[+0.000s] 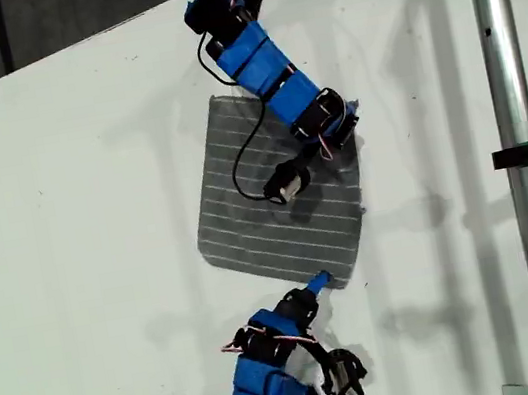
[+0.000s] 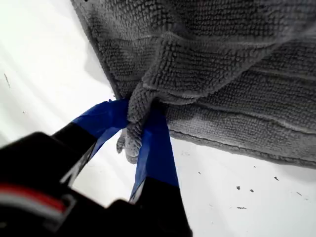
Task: Grasp corners of a towel and fold twice.
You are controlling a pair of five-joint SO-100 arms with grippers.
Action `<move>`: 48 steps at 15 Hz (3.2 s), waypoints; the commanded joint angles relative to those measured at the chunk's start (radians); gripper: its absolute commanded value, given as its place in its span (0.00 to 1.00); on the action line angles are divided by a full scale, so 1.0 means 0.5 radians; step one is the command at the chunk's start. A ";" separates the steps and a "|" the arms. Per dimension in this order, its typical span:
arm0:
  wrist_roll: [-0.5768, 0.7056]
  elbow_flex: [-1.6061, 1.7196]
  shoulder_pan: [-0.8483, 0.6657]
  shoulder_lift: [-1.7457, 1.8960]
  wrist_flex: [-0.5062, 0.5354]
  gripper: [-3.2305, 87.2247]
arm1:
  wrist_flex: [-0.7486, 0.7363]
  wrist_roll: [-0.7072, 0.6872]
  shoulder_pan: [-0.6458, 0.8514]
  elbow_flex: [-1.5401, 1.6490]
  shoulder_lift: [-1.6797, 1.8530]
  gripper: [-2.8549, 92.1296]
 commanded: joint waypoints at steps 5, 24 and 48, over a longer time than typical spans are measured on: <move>-0.025 -0.463 0.104 -0.580 -0.061 0.38 | -0.006 -0.012 0.049 -0.049 0.098 0.03; -0.347 -1.378 0.334 -0.439 0.733 0.01 | -0.061 0.086 -0.129 0.021 0.795 0.03; 0.310 -1.270 -0.764 -1.000 0.586 0.25 | 0.071 0.221 0.568 1.289 1.218 0.03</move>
